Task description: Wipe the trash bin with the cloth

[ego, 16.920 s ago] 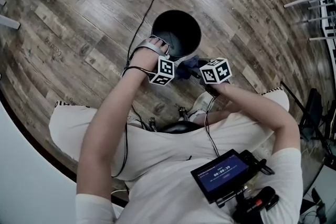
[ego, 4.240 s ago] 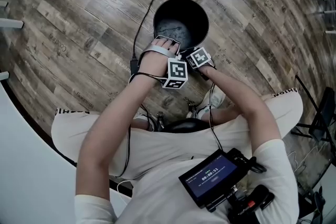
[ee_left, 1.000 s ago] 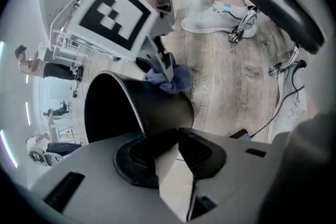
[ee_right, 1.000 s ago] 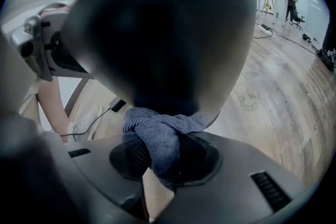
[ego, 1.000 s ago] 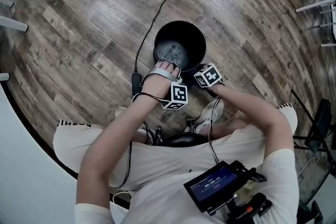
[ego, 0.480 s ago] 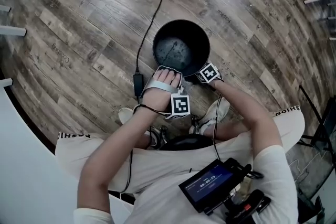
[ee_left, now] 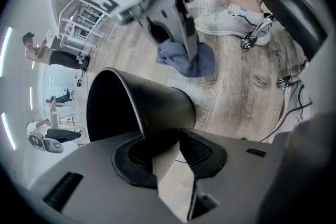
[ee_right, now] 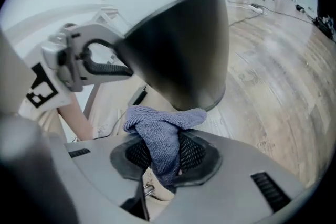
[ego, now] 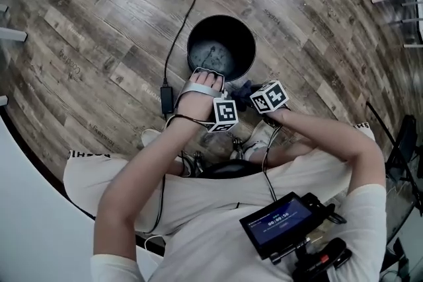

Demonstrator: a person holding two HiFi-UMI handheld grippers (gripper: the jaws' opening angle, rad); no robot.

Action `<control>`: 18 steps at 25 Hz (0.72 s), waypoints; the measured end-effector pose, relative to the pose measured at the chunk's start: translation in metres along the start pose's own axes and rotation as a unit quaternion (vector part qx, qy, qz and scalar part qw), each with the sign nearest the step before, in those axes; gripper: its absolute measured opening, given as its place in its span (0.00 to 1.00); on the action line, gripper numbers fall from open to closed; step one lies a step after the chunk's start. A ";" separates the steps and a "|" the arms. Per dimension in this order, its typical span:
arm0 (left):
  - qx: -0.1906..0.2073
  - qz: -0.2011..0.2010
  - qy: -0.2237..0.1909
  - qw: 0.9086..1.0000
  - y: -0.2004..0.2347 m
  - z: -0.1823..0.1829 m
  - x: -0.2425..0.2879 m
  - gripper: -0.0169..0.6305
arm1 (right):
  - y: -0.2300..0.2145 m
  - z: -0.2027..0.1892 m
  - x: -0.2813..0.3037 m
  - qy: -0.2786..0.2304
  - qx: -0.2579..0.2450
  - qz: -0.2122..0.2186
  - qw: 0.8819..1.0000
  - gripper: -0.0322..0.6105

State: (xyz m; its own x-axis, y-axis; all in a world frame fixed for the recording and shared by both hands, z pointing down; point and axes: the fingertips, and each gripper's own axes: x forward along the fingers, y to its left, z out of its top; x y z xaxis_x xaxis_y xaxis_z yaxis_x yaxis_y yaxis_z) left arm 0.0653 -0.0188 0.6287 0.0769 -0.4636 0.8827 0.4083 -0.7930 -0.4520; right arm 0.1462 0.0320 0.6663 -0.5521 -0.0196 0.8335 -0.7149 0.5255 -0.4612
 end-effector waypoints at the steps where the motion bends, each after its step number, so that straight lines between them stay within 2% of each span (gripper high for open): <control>1: -0.001 -0.001 -0.002 1.000 -0.002 0.002 0.001 0.23 | 0.013 0.005 -0.013 -0.008 -0.017 0.007 1.000 0.20; 5: -0.003 0.001 -0.013 1.000 0.013 0.004 0.002 0.23 | 0.022 0.053 -0.052 -0.065 -0.068 -0.008 0.996 0.20; 8: 0.007 -0.009 -0.023 1.000 0.014 0.001 -0.002 0.23 | 0.019 0.080 -0.055 -0.089 -0.046 -0.013 0.995 0.20; 11: 0.007 -0.009 -0.037 0.999 0.009 0.005 0.000 0.23 | 0.015 0.078 -0.040 -0.079 -0.018 -0.004 0.997 0.20; 18: 0.006 -0.011 -0.061 0.998 0.009 0.010 0.001 0.23 | -0.017 0.056 0.026 -0.054 -0.022 -0.020 0.998 0.20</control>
State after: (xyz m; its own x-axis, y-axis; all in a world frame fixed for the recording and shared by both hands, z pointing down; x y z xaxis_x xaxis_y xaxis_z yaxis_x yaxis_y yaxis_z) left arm 0.0781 -0.0227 0.6268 0.1785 -0.3940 0.9016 0.4224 -0.7969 -0.4319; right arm 0.1200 -0.0257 0.6788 -0.5675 -0.1312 0.8128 -0.7192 0.5597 -0.4118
